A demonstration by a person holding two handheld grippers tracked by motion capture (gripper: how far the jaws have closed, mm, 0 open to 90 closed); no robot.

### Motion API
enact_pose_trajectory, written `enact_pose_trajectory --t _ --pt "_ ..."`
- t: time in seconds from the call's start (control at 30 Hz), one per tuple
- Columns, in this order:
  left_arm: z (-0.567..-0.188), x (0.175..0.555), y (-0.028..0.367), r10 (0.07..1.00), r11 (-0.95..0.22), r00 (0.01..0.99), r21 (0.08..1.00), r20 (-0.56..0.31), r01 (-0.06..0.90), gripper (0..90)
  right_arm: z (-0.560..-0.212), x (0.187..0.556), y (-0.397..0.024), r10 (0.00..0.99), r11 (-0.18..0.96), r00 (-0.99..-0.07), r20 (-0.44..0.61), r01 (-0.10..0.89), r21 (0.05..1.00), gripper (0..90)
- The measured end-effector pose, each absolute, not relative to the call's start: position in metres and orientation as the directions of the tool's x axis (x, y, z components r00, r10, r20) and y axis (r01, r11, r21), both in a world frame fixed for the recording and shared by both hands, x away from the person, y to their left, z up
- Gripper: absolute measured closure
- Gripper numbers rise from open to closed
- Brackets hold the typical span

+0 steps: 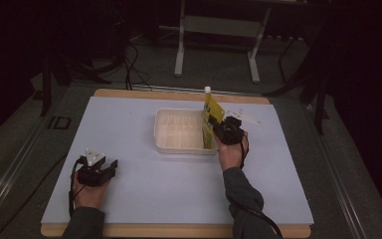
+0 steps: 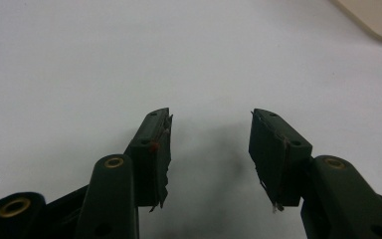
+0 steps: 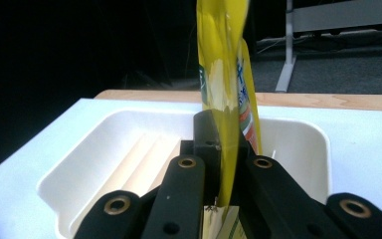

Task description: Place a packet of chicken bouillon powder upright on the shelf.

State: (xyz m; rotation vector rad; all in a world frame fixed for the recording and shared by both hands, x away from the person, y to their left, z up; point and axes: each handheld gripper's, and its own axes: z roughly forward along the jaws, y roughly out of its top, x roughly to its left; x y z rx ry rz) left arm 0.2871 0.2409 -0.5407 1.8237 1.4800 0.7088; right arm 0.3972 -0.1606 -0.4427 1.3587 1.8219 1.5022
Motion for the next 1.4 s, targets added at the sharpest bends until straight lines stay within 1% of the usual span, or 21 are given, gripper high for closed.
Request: enact_pose_trajectory --t 0.2,0.37,0.5,0.57,0.63,0.77,0.8,0.87,0.97,1.17,1.4 --pt "-0.541 0.287 0.241 0.979 -0.125 0.206 0.783 -0.003 0.609 50.2 -0.441 0.397 -0.159 0.863 -0.035 -0.439 0.252 0.445 0.895 89.5" --pt "-0.54 0.287 0.241 0.978 -0.126 0.207 0.784 -0.003 0.608 50.0 -0.439 0.396 -0.159 0.867 0.005 -0.443 0.227 0.464 0.886 89.0" --pt "-0.54 0.287 0.241 0.979 -0.125 0.206 0.783 -0.004 0.609 50.0 -0.436 0.398 -0.16 0.87 0.044 -0.447 0.209 0.491 0.87 86.1" --pt "-0.54 0.287 0.241 0.978 -0.125 0.206 0.785 -0.004 0.607 50.0 -0.437 0.398 -0.162 0.87 0.049 -0.447 0.209 0.5 0.865 82.5" --pt "-0.54 0.287 0.241 0.978 -0.125 0.206 0.784 -0.003 0.607 50.0 -0.437 0.397 -0.164 0.87 0.052 -0.446 0.209 0.505 0.861 76.9" --pt "-0.54 0.287 0.241 0.979 -0.125 0.206 0.784 -0.004 0.608 50.0 -0.436 0.396 -0.166 0.866 0.089 -0.463 0.191 0.518 0.851 61.8" --pt "-0.54 0.287 0.241 0.979 -0.125 0.206 0.784 -0.004 0.608 50.0 -0.435 0.396 -0.166 0.859 0.111 -0.477 0.186 0.528 0.842 56.4" --pt "-0.54 0.287 0.241 0.979 -0.124 0.205 0.785 -0.004 0.607 50.0 -0.435 0.397 -0.166 0.854 0.141 -0.488 0.181 0.552 0.822 50.1" --pt "-0.54 0.287 0.241 0.979 -0.124 0.204 0.785 -0.004 0.608 50.0 -0.433 0.394 -0.168 0.855 0.16 -0.492 0.165 0.553 0.818 46.2" --pt "-0.54 0.287 0.241 0.979 -0.123 0.204 0.784 -0.005 0.608 50.0 -0.428 0.387 -0.178 0.848 0.16 -0.502 0.171 0.549 0.82 36.6" --pt "-0.54 0.287 0.241 0.979 -0.124 0.204 0.786 -0.003 0.606 50.0 -0.427 0.374 -0.187 0.84 0.202 -0.522 0.145 0.551 0.81 29.6"
